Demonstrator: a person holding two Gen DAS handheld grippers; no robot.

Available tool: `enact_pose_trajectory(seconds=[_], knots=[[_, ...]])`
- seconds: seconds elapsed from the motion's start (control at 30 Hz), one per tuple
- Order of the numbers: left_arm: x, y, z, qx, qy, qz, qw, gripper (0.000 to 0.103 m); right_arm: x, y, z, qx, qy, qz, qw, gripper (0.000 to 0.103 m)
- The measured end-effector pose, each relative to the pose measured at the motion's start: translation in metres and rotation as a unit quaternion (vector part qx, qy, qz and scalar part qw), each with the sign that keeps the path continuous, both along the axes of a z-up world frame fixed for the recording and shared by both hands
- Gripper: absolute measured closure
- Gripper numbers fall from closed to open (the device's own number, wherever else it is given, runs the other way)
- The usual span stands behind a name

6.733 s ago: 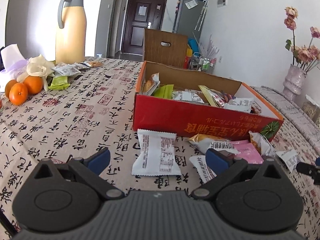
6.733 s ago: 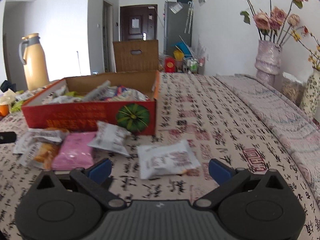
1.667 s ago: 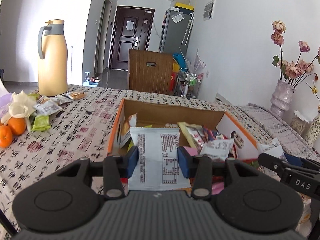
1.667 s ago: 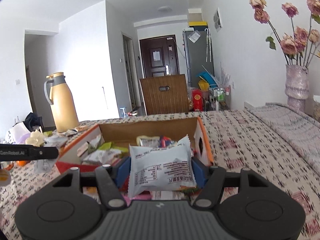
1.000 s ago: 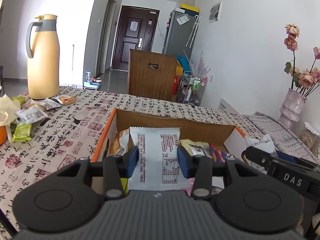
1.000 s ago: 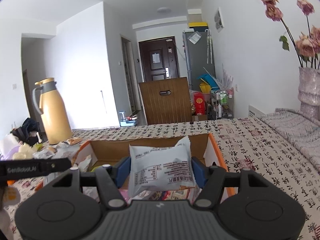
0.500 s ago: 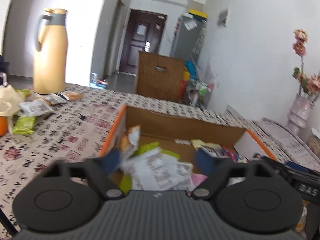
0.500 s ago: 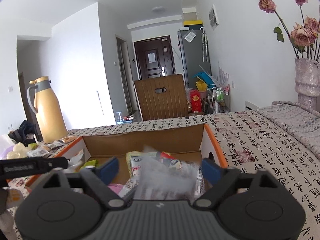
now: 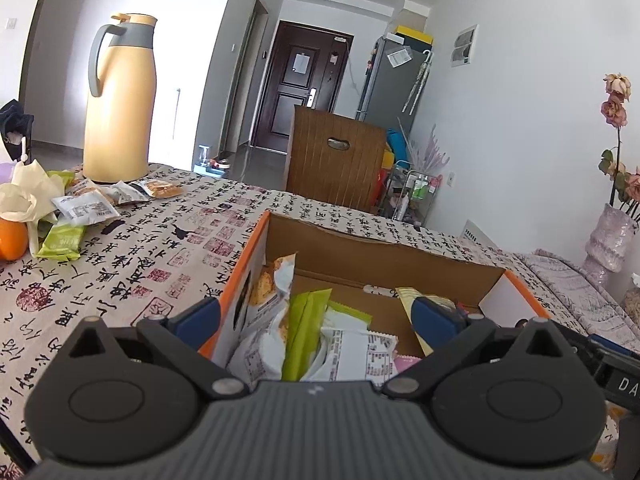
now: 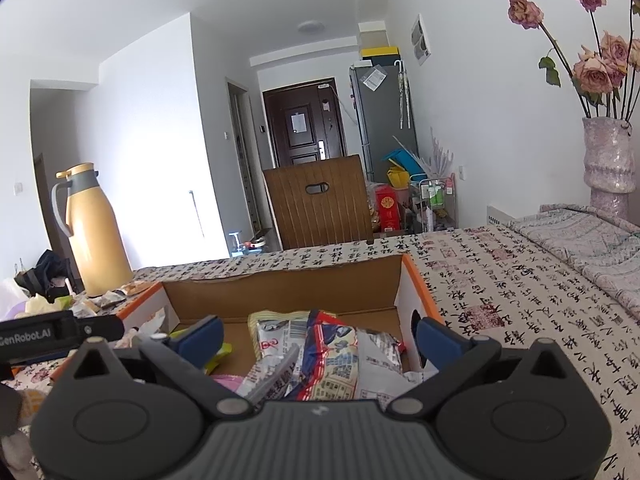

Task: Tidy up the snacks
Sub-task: 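Withdraw both open tools from the box toward the snack pile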

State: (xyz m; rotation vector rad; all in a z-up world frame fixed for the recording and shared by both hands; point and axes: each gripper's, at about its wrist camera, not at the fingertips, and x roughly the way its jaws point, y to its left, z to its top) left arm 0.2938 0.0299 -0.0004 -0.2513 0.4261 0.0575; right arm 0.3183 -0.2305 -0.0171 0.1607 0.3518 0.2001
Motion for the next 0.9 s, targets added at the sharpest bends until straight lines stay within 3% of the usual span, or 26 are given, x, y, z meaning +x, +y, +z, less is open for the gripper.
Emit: enact_pose_trajectory(seconds=[0.53, 0.9], knots=[[-0.032, -0.009, 0.039, 0.002, -0.008, -0.001, 1.0000, 0.000, -0.028, 0.002, 0.036, -0.023, -0.008, -0.011, 1.000, 0.000], [-0.073, 0.000, 0.037, -0.001, 0.001, -0.016, 0.9999, 0.000, -0.069, 0.001, 0.039, -0.032, -0.001, 0.005, 0.999, 0.000]])
